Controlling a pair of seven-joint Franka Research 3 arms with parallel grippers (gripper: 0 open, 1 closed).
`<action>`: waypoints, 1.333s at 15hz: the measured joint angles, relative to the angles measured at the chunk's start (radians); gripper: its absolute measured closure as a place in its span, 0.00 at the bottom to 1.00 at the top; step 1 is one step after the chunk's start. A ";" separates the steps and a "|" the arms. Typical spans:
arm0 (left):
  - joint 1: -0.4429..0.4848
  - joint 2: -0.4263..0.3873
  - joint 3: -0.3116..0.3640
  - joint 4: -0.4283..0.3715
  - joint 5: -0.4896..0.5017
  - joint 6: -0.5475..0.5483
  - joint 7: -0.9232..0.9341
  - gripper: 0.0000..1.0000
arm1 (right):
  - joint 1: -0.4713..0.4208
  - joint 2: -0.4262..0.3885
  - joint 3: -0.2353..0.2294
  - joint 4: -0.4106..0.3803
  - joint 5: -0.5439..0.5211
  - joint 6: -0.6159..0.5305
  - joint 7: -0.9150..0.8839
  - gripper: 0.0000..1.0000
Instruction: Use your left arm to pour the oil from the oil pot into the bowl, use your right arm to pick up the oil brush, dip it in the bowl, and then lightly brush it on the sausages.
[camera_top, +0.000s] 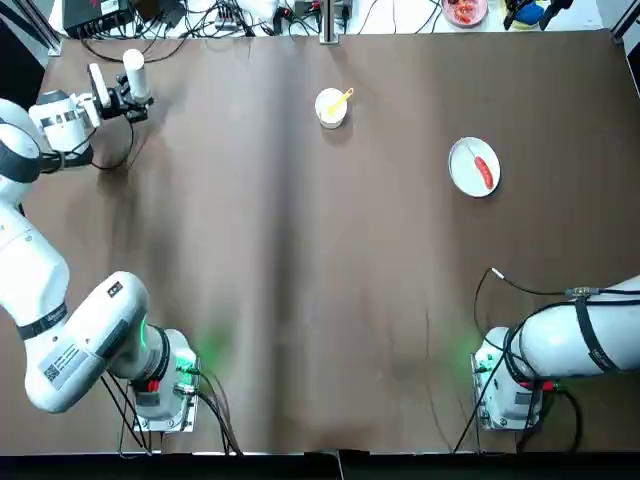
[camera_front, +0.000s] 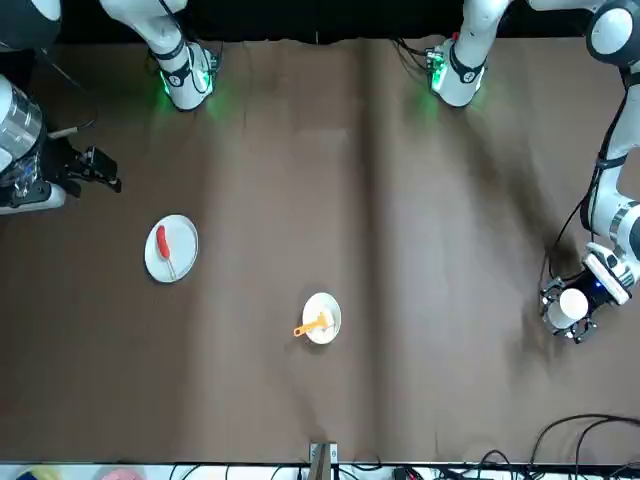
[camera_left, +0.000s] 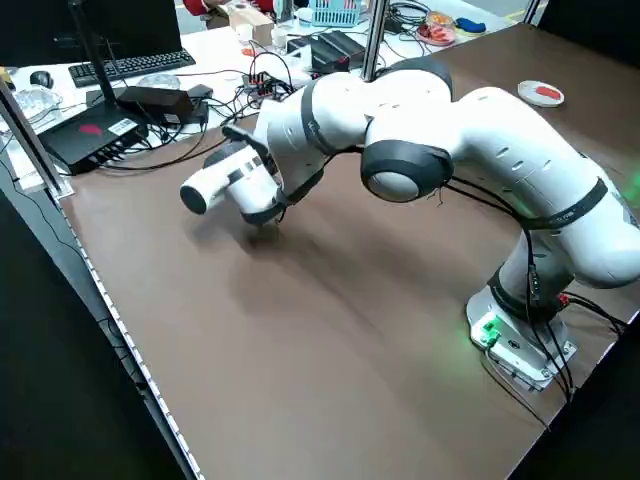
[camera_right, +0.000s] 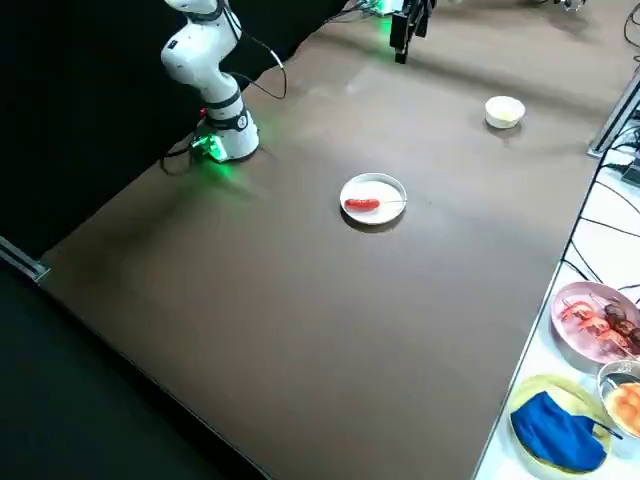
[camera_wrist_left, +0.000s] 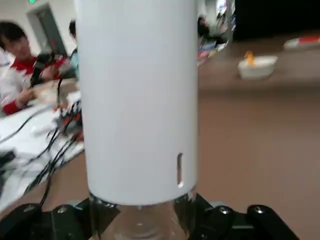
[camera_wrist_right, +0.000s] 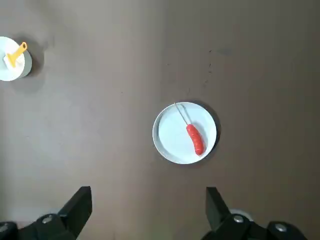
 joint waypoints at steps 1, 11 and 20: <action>0.000 -0.004 -0.015 -0.003 0.000 -0.042 -0.022 0.44 | 0.000 0.000 0.000 0.000 0.000 0.000 0.000 0.00; -0.113 -0.010 -0.223 -0.166 -0.003 -0.094 -0.193 0.44 | 0.000 0.000 0.000 0.000 0.000 -0.001 0.000 0.00; -0.113 -0.050 -0.473 -0.444 -0.231 0.443 -0.126 0.44 | 0.000 0.000 0.000 0.000 0.000 -0.001 0.000 0.00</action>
